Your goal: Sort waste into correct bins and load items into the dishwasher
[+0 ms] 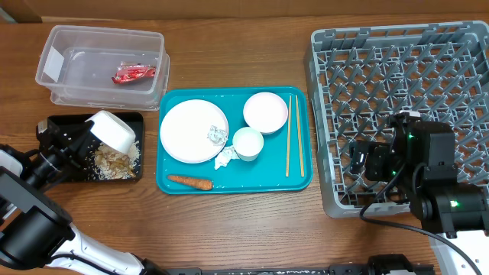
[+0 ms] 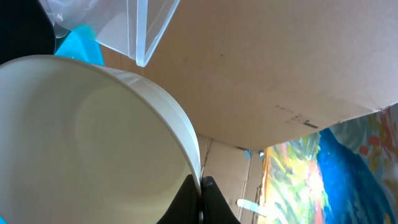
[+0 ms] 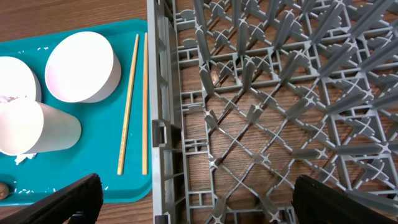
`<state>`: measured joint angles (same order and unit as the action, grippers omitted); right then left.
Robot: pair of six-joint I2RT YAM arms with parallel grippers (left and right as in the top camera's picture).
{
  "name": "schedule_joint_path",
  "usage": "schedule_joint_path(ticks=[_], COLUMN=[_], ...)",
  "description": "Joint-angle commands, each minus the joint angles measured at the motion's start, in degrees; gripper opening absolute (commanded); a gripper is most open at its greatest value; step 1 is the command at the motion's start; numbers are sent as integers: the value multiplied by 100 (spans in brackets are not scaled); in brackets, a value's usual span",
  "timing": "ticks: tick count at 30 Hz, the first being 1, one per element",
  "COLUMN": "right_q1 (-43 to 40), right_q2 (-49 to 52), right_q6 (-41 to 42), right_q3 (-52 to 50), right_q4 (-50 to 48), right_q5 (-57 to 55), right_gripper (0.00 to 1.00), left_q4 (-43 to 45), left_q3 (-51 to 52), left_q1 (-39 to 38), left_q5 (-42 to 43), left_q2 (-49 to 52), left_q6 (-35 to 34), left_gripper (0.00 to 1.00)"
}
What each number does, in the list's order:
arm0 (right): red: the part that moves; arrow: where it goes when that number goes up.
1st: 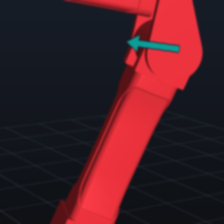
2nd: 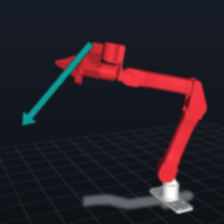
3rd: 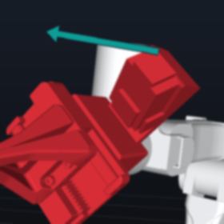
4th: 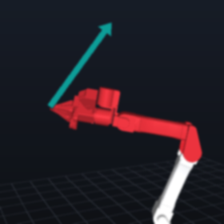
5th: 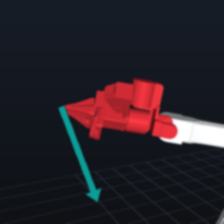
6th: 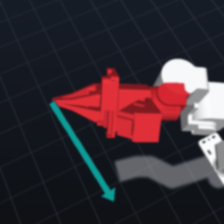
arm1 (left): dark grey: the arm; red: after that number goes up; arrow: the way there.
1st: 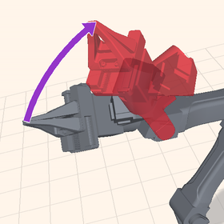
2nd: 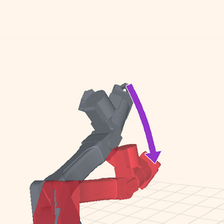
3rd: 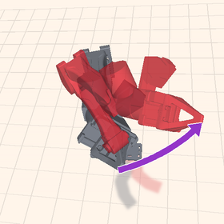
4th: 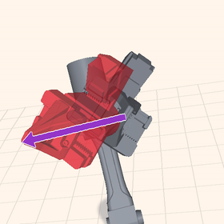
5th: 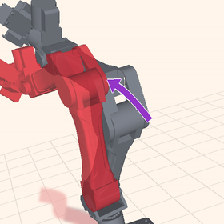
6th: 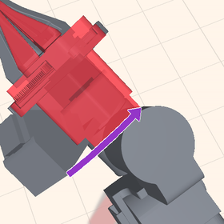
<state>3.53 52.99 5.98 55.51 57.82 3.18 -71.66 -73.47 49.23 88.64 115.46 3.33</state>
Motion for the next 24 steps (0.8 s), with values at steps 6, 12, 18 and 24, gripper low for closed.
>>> schedule_joint_path(ticks=[6,12,18,24], right_q1=[26,26,26,26], right_q2=[-24,-24,-24,-24], right_q6=[2,2,2,2], right_q3=[151,151,151,151], right_q4=[-26,-26,-28,-28], right_q5=[31,31,31,31], right_gripper=[100,100,100,100], left_q4=[-380,-345,-258,516], left_q3=[-63,-533,-1709,-1829], left_q1=[-426,-1436,-3069,-4765], left_q5=[164,-529,-2511,-5462], left_q2=[-238,-852,-1113,-1080], left_q6=[1169,1342,1099,149], left_gripper=[4,4,4,4])
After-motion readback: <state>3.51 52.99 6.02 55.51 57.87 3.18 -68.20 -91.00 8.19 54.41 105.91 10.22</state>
